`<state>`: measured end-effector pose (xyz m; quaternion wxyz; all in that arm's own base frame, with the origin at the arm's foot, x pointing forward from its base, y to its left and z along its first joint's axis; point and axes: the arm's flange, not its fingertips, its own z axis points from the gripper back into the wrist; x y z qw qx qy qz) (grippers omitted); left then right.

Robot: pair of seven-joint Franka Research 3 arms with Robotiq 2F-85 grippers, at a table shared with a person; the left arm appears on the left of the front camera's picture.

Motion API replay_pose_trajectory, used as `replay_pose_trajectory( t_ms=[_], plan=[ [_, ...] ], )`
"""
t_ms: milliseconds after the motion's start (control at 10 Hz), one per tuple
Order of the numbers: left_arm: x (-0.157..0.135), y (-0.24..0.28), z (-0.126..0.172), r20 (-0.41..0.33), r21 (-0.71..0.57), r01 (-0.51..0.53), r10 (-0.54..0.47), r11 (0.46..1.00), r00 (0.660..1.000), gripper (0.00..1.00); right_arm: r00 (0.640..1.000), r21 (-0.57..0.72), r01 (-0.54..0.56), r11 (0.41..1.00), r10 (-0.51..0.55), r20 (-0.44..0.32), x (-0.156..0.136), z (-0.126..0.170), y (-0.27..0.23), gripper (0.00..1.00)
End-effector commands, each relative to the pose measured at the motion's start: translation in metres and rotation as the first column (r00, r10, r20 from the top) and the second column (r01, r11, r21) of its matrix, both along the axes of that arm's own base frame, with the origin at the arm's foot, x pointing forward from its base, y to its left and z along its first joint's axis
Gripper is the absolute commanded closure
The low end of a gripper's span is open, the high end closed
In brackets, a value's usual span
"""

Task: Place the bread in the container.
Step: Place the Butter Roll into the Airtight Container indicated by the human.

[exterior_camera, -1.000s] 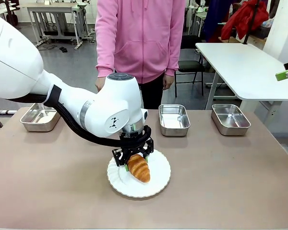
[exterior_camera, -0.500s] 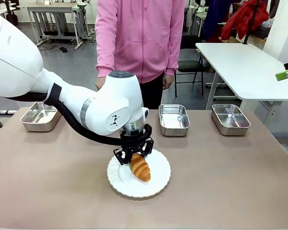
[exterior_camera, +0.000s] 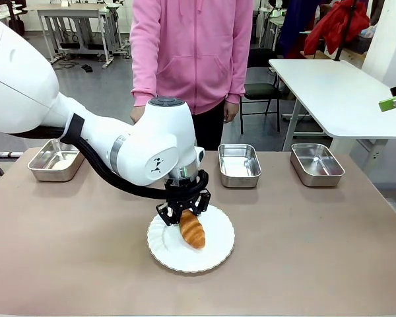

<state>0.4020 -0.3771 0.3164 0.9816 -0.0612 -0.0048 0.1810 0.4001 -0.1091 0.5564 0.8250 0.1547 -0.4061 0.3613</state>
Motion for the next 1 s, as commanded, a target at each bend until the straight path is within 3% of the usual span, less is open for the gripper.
replay_pose_trajectory(
  t_ms=[0,200,400,600,700,900],
  plan=[
    [0.02,0.032,0.038,0.099,0.047,0.054,-0.059,0.997,0.993,0.59,1.0,0.012,-0.016,1.0,0.015,0.021,0.0,0.0,0.0,0.0],
    [0.053,0.064,0.074,0.109,0.021,0.157,-0.158,0.987,0.981,0.59,1.0,0.012,-0.016,1.0,0.015,0.021,0.0,0.0,0.0,0.0],
    [0.09,0.088,0.102,0.07,-0.021,0.203,-0.201,0.979,0.977,0.59,1.0,0.012,-0.016,1.0,0.015,0.021,0.0,0.0,0.0,0.0],
    [0.131,0.119,0.13,0.086,0.022,0.259,-0.26,0.966,0.962,0.59,1.0,0.012,-0.016,1.0,0.015,0.021,0.0,0.0,0.0,0.0],
    [0.154,0.134,0.134,0.078,0.006,0.35,-0.349,0.937,0.934,0.59,1.0,0.012,-0.016,1.0,0.015,0.021,0.0,0.0,0.0,0.0],
    [0.197,0.156,0.129,0.055,0.021,0.382,-0.383,0.924,0.922,0.59,1.0,0.012,-0.016,1.0,0.015,0.021,0.0,0.0,0.0,0.0]
  ],
)
